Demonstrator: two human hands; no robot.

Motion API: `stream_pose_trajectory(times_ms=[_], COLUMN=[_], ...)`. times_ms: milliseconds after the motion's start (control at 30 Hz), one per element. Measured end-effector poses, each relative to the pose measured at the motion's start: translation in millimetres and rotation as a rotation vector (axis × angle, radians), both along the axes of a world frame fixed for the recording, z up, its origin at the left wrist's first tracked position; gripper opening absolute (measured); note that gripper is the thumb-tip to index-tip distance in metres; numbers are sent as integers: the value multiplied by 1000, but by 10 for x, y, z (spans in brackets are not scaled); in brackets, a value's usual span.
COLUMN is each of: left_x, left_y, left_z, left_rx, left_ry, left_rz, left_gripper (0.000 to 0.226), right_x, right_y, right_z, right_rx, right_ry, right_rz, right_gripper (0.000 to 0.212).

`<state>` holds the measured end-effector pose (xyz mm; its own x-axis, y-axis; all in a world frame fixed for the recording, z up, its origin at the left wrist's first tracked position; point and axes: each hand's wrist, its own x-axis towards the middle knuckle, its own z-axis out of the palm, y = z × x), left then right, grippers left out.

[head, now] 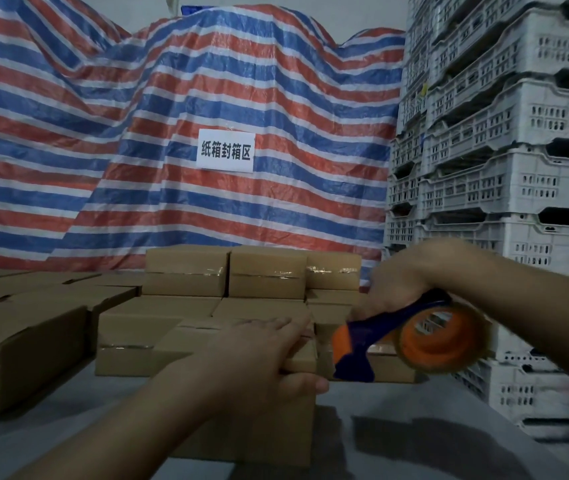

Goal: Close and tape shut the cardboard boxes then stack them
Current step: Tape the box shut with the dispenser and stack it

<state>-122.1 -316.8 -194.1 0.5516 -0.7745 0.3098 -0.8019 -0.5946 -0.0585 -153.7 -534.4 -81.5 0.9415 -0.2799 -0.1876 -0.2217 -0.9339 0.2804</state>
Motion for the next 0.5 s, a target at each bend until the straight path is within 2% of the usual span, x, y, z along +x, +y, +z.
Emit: stream_pose_trajectory(times_ms=[100, 200, 233, 300, 400, 500], left_x=[19, 27, 23, 39, 76, 119], left_y=[-8, -4, -2, 4, -18, -51], left_z=[-9, -14, -21, -36, -58, -73], left_rx=[22, 17, 22, 22, -3, -12], left_ry=[22, 24, 21, 3, -1, -16], left_rz=[-8, -3, 4, 10, 3, 4], left_gripper=[72, 71, 72, 73, 72, 72], right_x=[32, 25, 43, 25, -111, -138], right_y=[290, 435, 412, 278, 47, -70], right_z=[-57, -295, -449, -682, -856, -1145], right_rx=[-131, -547, -624, -586, -429, -352], right_ry=[-80, -5, 40, -14, -288, -467], right_rz=[46, 117, 135, 141, 183, 146], right_gripper=[52, 35, 31, 26, 43, 56])
